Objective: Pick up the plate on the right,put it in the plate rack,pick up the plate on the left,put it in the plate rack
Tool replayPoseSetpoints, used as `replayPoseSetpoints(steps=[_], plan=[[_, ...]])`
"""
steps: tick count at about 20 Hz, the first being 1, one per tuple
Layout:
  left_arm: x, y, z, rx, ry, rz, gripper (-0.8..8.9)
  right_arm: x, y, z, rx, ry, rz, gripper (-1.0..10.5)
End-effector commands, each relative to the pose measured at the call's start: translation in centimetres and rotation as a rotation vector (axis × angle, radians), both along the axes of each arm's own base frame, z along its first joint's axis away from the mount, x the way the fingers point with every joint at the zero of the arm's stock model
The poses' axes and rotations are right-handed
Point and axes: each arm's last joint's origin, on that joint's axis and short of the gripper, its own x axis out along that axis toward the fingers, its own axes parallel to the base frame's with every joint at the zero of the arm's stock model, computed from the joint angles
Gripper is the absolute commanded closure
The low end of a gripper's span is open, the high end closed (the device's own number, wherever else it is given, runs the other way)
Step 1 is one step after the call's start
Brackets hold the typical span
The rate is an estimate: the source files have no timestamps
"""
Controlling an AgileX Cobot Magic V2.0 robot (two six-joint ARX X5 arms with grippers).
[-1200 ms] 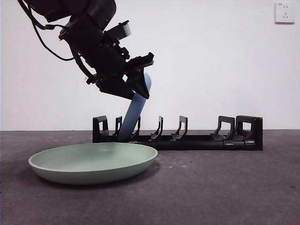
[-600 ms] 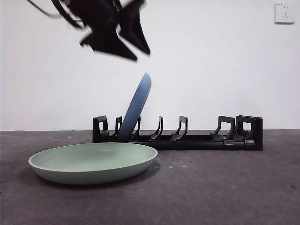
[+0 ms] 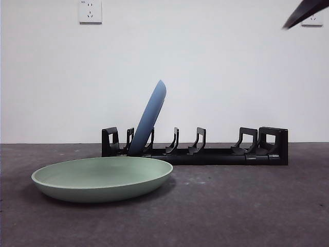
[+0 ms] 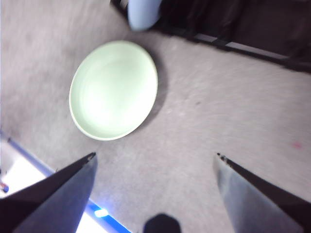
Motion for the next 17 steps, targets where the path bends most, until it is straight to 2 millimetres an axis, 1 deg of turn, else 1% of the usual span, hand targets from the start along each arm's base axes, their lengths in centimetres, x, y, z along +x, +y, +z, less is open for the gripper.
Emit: replayPoseSetpoints(steps=[1,3,6,7,8,9,14,17], plan=[[-2.4,1.2,0.2,0.031,-0.034,-0.048,3.36,1.9,2.3,-2.2,-0.009,0.064,0.041,5.4],[-3.9,2.1,0.1,0.062,-0.042,-0.068,3.36,3.4,4.4,-4.1,-0.040,0.097,0.067,5.4],[-5.6,3.1,-0.4,0.130,-0.037,-0.104,3.31,5.4,7.6,-7.8,-0.095,0.166,0.108,5.4],[-5.9,3.3,-0.6,0.159,-0.024,-0.118,3.00,5.9,8.6,-9.0,-0.120,0.185,0.113,5.4],[-6.0,3.4,-0.9,0.187,-0.007,-0.130,2.30,6.3,9.6,-10.3,-0.145,0.196,0.124,5.4],[-6.1,3.4,-1.1,0.204,0.008,-0.137,2.06,6.6,10.3,-11.1,-0.161,0.203,0.132,5.4],[-6.0,3.3,-1.7,0.263,0.052,-0.164,2.07,7.6,12.9,-14.5,-0.183,0.233,0.139,5.4],[-5.6,3.1,-1.9,0.289,0.068,-0.179,2.07,8.0,14.1,-16.1,-0.197,0.228,0.130,5.4]])
